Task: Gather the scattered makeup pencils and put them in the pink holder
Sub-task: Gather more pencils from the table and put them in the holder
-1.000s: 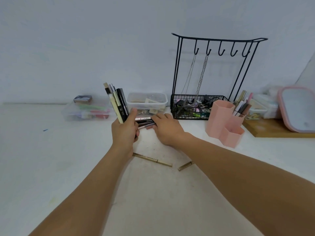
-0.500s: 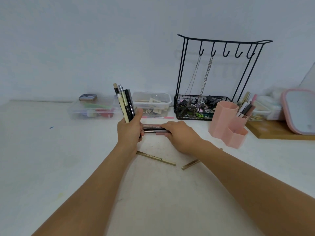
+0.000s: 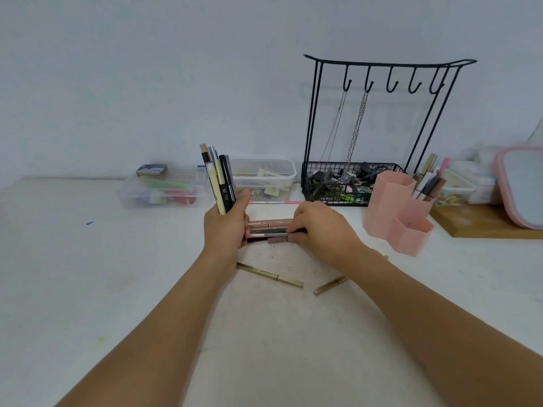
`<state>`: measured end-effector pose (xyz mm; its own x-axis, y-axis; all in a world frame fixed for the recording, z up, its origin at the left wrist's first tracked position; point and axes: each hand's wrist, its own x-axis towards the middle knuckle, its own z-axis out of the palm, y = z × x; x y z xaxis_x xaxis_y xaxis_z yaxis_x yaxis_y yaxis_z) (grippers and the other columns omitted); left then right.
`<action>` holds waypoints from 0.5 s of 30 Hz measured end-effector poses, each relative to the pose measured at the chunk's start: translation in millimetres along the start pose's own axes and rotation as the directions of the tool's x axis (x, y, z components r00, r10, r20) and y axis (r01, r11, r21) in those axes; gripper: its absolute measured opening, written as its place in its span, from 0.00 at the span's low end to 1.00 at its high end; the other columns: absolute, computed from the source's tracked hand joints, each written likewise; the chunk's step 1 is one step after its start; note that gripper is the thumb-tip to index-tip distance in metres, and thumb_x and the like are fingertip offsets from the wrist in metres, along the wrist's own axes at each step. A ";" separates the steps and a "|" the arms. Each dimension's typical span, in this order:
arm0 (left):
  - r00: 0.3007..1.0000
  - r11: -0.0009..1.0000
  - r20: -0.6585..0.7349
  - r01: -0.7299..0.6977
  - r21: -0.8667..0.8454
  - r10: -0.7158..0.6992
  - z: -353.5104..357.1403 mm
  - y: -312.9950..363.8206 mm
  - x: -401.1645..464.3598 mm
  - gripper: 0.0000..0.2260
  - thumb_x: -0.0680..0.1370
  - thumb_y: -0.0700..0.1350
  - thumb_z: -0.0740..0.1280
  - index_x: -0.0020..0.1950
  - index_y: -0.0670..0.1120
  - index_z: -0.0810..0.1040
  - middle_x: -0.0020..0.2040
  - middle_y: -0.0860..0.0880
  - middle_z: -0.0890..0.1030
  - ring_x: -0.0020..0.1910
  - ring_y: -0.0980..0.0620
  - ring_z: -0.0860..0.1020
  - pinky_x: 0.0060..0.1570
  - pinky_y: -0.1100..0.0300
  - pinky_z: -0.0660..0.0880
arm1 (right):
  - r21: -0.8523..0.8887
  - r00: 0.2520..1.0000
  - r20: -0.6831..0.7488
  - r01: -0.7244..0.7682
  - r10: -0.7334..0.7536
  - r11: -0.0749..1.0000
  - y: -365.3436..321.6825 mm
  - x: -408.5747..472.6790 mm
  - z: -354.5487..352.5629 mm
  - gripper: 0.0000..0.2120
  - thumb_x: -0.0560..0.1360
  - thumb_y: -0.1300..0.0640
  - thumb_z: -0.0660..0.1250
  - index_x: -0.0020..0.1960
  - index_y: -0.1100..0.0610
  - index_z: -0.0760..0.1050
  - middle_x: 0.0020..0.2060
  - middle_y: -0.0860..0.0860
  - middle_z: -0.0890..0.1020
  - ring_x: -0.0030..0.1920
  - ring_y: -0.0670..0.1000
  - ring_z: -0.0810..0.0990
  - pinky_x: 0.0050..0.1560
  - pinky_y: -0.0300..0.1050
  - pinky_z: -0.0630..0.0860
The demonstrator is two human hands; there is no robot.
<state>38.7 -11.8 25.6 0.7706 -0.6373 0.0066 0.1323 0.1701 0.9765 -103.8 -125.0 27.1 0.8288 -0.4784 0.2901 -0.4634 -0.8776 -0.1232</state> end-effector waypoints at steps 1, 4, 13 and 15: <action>1.000 1.000 0.000 -0.002 0.001 0.002 0.2 -0.6 0.1 0.12 0.79 0.53 0.71 0.38 0.54 0.74 0.27 0.51 0.69 0.24 0.55 0.67 0.24 0.64 0.66 | 0.011 1.000 0.007 -0.003 0.003 1.000 1.6 -0.1 -1.2 0.07 0.77 0.53 0.69 0.48 0.51 0.86 0.45 0.51 0.79 0.47 0.52 0.76 0.45 0.50 0.76; 1.000 1.000 0.003 -0.018 -0.004 0.018 0.0 -0.5 -0.1 0.15 0.79 0.53 0.71 0.37 0.51 0.71 0.26 0.51 0.67 0.23 0.54 0.65 0.22 0.64 0.63 | 0.197 0.995 -0.033 -0.082 0.090 0.977 6.3 0.6 -7.8 0.05 0.77 0.54 0.70 0.48 0.53 0.85 0.43 0.48 0.80 0.43 0.47 0.76 0.43 0.45 0.73; 0.993 0.998 0.103 -0.064 -0.013 0.065 10.4 -0.1 -10.5 0.20 0.71 0.59 0.76 0.35 0.49 0.70 0.23 0.54 0.64 0.23 0.54 0.61 0.25 0.61 0.59 | 0.860 0.971 0.053 -0.162 0.232 0.484 -22.8 1.3 -35.6 0.06 0.79 0.61 0.69 0.51 0.63 0.81 0.41 0.56 0.82 0.37 0.49 0.82 0.42 0.44 0.84; 0.989 0.997 0.127 -0.073 -0.025 0.076 13.0 -1.6 -14.7 0.18 0.69 0.59 0.76 0.35 0.47 0.74 0.23 0.53 0.68 0.22 0.55 0.64 0.24 0.62 0.61 | 0.870 0.980 0.065 -0.148 0.189 0.470 -36.6 -1.2 -30.7 0.05 0.79 0.62 0.67 0.51 0.64 0.80 0.41 0.57 0.81 0.37 0.52 0.83 0.43 0.51 0.85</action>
<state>19.1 -12.5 26.7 0.6927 -0.7130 0.1082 0.0909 0.2351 0.9677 -97.4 -91.3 60.3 0.7448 -0.6367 0.1997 -0.0675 -0.3696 -0.9267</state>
